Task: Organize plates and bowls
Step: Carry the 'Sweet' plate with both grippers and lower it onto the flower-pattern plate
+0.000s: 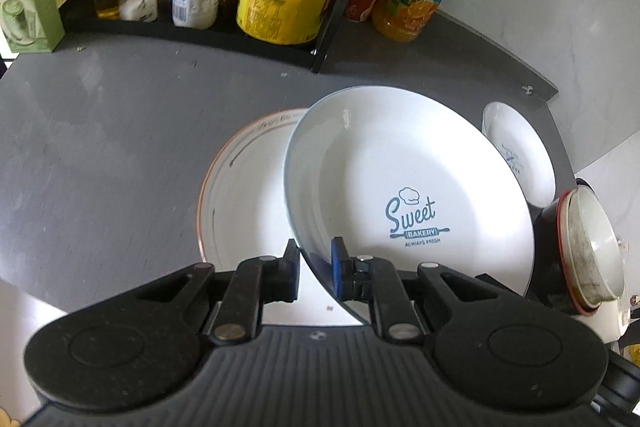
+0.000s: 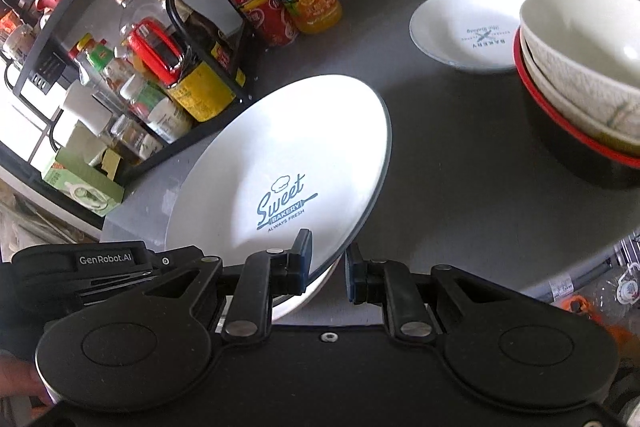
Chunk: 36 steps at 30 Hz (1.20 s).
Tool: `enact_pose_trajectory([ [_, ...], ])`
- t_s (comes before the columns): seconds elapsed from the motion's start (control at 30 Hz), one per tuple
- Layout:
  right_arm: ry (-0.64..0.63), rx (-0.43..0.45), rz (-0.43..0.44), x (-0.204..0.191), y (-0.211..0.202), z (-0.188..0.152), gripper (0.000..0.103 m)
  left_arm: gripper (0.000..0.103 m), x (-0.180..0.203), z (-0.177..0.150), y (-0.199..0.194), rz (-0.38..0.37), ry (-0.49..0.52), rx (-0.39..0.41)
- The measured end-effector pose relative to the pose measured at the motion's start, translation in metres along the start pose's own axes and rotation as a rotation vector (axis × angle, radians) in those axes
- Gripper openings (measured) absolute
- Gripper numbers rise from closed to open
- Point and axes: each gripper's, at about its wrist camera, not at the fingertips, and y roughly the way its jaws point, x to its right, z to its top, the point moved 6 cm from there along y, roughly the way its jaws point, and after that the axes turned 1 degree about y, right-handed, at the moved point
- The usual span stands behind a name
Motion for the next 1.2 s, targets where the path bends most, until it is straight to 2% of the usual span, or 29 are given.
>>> enact_pose_trajectory([
  [0.27, -0.008, -0.014, -0.020, -0.004, 0.002, -0.007, 0.016, 0.014, -0.009, -0.016, -0.001, 0.016, 0.002, -0.029],
  [0.77, -0.021, -0.046, -0.038, -0.011, 0.015, -0.008, 0.016, 0.015, -0.020, -0.014, 0.006, 0.024, -0.001, -0.072],
  [1.2, -0.003, -0.049, -0.018, -0.007, 0.021, -0.008, 0.017, 0.018, -0.022, -0.009, 0.016, 0.072, 0.080, -0.103],
])
